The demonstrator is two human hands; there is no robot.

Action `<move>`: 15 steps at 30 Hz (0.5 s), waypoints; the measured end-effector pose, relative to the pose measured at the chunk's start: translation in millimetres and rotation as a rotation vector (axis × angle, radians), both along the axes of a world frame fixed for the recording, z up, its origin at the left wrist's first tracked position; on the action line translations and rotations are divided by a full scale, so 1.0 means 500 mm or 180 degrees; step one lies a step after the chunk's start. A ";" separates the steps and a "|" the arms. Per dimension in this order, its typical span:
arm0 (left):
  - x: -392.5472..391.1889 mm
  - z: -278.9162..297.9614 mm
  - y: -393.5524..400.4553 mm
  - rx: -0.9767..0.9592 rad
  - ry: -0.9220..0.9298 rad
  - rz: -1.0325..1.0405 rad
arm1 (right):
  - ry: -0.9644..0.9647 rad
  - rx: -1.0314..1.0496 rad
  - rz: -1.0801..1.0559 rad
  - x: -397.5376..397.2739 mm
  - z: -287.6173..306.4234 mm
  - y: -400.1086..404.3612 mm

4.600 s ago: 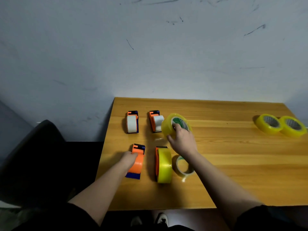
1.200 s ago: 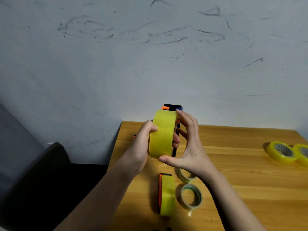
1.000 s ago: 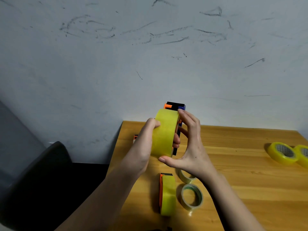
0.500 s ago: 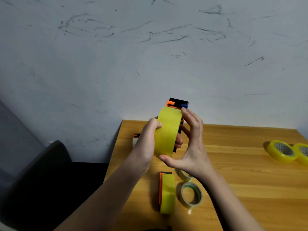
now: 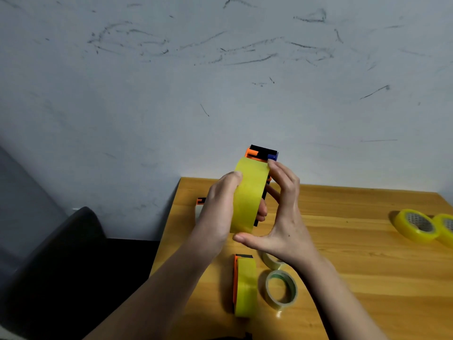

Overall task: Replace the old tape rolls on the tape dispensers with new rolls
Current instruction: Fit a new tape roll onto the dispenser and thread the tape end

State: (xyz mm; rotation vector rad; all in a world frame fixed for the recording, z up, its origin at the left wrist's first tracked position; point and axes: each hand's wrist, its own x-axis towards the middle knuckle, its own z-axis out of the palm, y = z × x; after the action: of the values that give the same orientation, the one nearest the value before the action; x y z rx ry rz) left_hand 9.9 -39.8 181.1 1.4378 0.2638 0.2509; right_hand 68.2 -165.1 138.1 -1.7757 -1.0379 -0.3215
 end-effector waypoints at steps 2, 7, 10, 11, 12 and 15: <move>0.002 0.001 0.003 0.0083 0.0117 0.0195 | 0.0303 -0.0010 0.0074 -0.005 0.018 -0.004; 0.004 0.005 0.015 0.0176 0.0186 0.0319 | 0.0333 -0.0755 -0.0685 -0.009 0.114 0.001; -0.002 0.000 0.018 0.0692 0.0156 0.0206 | 0.0412 -0.1589 -0.0746 -0.015 0.154 0.006; -0.006 -0.002 0.021 0.0883 0.0089 0.0231 | 0.0436 -0.1625 -0.0741 -0.017 0.160 0.005; -0.011 0.000 0.019 0.1181 0.0032 0.0258 | 0.0449 -0.1580 -0.0735 -0.019 0.165 0.005; -0.022 0.015 0.012 0.1692 -0.0038 0.0303 | 0.0449 -0.1526 -0.0784 -0.021 0.173 0.003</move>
State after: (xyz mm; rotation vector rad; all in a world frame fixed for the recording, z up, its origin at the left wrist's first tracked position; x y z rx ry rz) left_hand -1.0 -34.0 188.6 1.9502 0.2674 0.4297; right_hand 57.8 -163.8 224.7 -2.3296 -0.8401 -0.0959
